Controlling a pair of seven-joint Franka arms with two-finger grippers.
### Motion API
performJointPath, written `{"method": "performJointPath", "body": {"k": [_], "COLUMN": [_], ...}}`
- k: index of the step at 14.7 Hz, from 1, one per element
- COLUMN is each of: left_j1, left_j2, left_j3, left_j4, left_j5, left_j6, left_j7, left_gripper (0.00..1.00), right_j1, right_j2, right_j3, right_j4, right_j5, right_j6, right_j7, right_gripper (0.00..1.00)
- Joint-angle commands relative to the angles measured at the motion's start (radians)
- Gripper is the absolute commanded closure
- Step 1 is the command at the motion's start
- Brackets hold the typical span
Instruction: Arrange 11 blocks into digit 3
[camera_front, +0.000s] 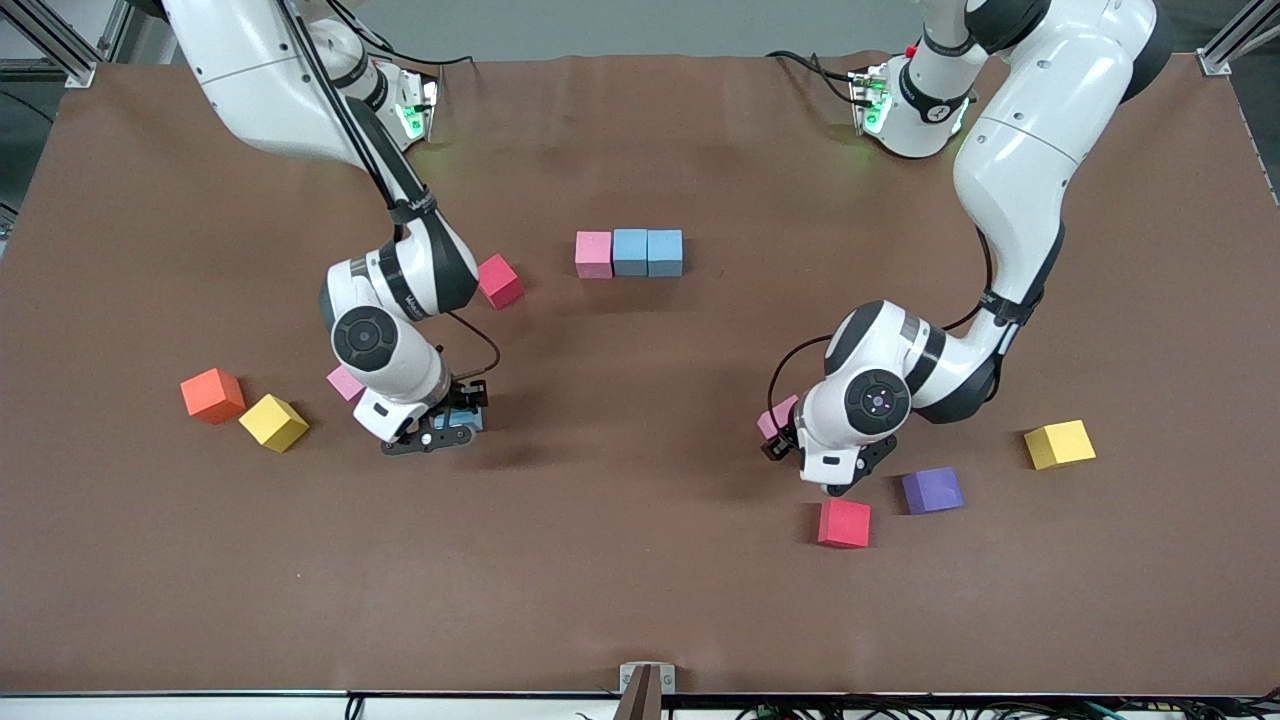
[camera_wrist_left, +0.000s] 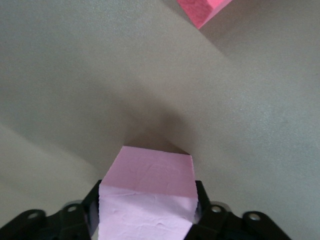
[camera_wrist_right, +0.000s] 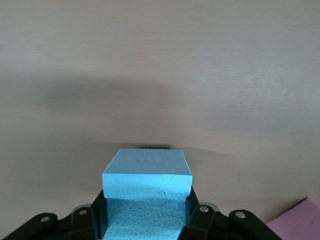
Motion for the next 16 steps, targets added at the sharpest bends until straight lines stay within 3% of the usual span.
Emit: {"method": "performJointPath", "body": {"k": [1,6,13,16], "left_j1": [-0.004,0.012,0.032,0.032], "left_j2": [-0.006,-0.050,-0.116,-0.135], "left_j3": [0.000,-0.012,-0.055,-0.057], "left_j4": [0.003,0.006,0.009,0.009], "left_j5": [-0.017,-0.018,-0.020,-0.020], "left_j6": [0.005,-0.021,-0.061,-0.073], "left_j7": [0.000,-0.015,-0.015,-0.015], "left_gripper": [0.61,0.76,0.80,0.78], "right_j1": [0.064,0.228,0.358,0.375], "right_j2": [-0.008,-0.014,-0.043,-0.072], "right_j3": [0.000,-0.001,-0.003,-0.003], "right_j4": [0.049,0.036,-0.042,-0.132], "right_j5": [0.104,0.160,0.147,0.144], "right_j6": [-0.084,-0.081,-0.058,0.059], "right_j7": [0.074,0.261,0.371,0.377], "right_gripper": [0.65,0.65,0.65,0.65]}}
